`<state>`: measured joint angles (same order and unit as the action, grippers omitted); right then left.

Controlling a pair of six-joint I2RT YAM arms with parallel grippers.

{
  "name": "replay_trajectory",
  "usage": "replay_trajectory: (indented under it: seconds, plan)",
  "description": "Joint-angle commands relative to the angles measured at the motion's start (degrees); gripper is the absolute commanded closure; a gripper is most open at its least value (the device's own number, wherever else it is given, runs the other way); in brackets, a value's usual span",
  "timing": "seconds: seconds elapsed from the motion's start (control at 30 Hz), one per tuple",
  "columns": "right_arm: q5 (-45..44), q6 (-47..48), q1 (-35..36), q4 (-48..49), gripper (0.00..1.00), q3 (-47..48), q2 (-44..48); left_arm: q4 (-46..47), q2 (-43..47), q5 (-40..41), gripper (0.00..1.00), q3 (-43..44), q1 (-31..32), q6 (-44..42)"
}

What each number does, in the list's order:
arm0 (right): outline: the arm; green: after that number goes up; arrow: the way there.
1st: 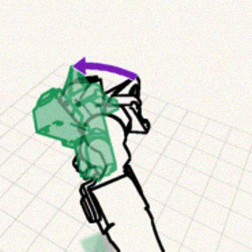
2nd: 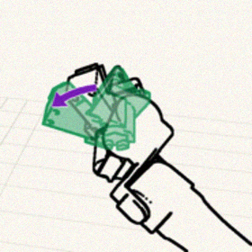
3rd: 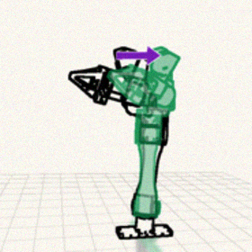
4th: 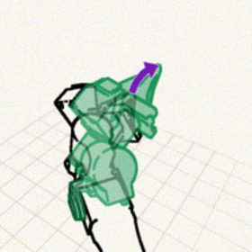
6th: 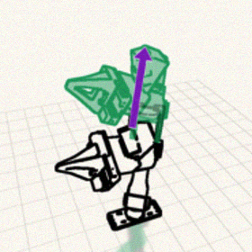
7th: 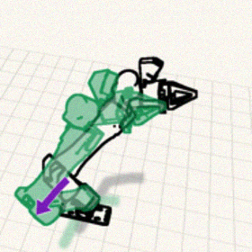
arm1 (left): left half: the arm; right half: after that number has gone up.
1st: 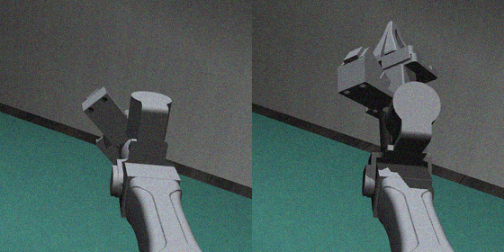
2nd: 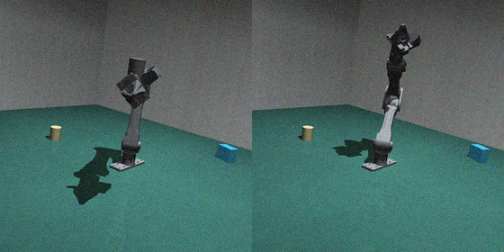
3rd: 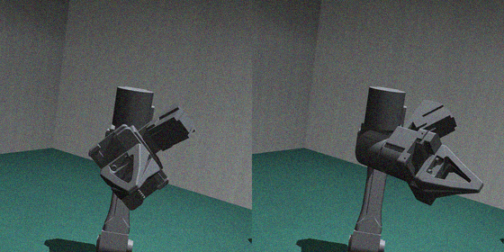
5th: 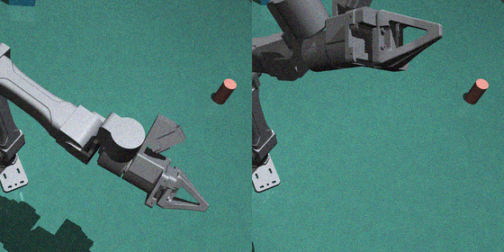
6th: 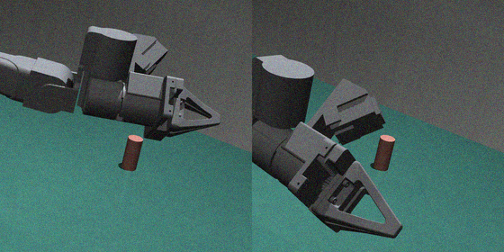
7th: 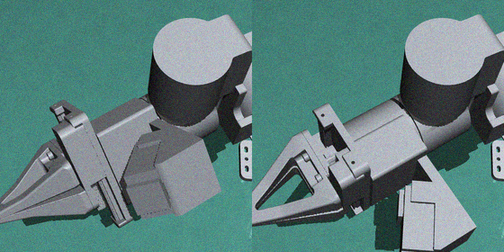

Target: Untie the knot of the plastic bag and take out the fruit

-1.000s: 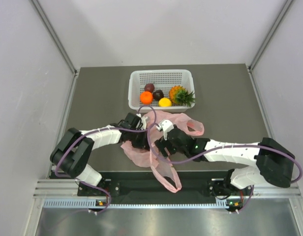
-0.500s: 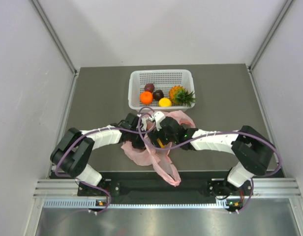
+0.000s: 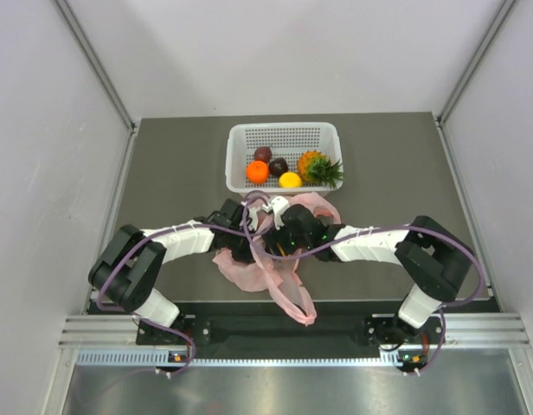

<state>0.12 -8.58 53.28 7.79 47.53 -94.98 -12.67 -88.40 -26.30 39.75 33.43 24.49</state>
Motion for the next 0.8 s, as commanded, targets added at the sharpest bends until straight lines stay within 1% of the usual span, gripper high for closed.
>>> replay_trajectory:
  seconds: [0.0, 0.07, 0.1, 0.13, 0.2, 0.27, 0.37, 0.4, 0.43, 0.47, 0.53, 0.57, 0.6, 0.63, 0.67, 0.7, 0.73, 0.77]
  plan:
    - [0.2, -2.8, -1.2, -1.9, 0.35, -3.0, 3.3, 0.4, 0.5, -0.7, 1.00, 1.1, 0.7, -1.9]
    - [-1.3, -3.5, -1.6, -2.9, 0.42, -4.9, 6.7, 0.4, 0.5, -0.6, 1.00, 1.1, 0.7, -1.9]
    - [-1.8, -3.8, -1.5, -4.1, 0.48, -5.5, 7.9, 0.4, 0.5, -0.5, 1.00, 1.1, 0.7, -1.9]
    - [-2.6, -3.9, -1.5, -4.6, 0.51, -6.6, 9.0, 0.4, 0.6, -0.4, 1.00, 1.1, 0.7, -1.9]
    - [-3.5, -4.4, -1.5, -6.2, 0.52, -7.7, 12.4, 0.5, 0.5, -0.3, 1.00, 1.0, 0.7, -1.9]
    - [-4.9, -4.8, -1.6, -9.4, 0.51, -8.8, 15.8, 0.4, 0.4, -0.3, 1.00, 1.0, 0.7, -1.9]
    - [-6.2, -5.0, -1.6, -11.5, 0.50, -10.1, 19.5, 0.6, 0.2, -0.2, 1.00, 1.0, 0.7, -1.9]
    - [-6.4, -5.0, -1.6, -12.2, 0.51, -10.3, 20.0, 0.5, 0.1, -0.2, 1.00, 1.0, 0.7, -1.9]
    - [-6.3, -5.0, -1.7, -13.8, 0.54, -10.1, 21.1, 0.6, 0.0, 0.0, 1.00, 1.1, 0.7, -1.8]
    - [-6.2, -5.0, -1.7, -14.9, 0.63, -9.7, 21.8, 0.5, -0.1, 0.0, 1.00, 1.2, 0.7, -1.7]
    - [-4.1, -5.0, -1.7, -17.0, 0.74, -8.7, 24.7, 0.5, -0.2, 0.0, 1.00, 1.3, 0.7, -1.6]
    - [-3.2, -5.0, -1.7, -19.6, 0.85, -8.2, 26.1, 0.4, 0.1, 0.1, 1.00, 1.3, 0.7, -1.6]
    - [-2.3, -5.1, -1.7, -21.0, 0.90, -7.9, 27.7, 0.4, 0.3, 0.3, 1.00, 1.3, 0.7, -1.6]
    - [-0.3, -5.0, -1.6, -22.7, 0.95, -7.0, 31.4, 0.3, 0.5, 0.3, 1.00, 1.3, 0.7, -1.6]
    - [2.3, -4.6, -1.7, -26.0, 1.00, -6.5, 33.3, 0.1, 0.9, 0.4, 1.00, 1.3, 0.7, -1.6]
    - [4.3, -4.3, -1.7, -27.9, 1.00, -5.9, 35.4, -0.2, 1.1, 0.3, 1.00, 1.3, 0.7, -1.6]
    - [9.8, -3.8, -1.8, -29.2, 1.00, -4.6, 39.5, -0.2, 1.4, 0.2, 1.00, 1.3, 0.7, -1.6]
    - [13.1, -2.9, -1.8, -30.3, 1.00, -3.9, 41.3, -0.3, 2.0, -0.1, 1.00, 1.3, 0.7, -1.6]
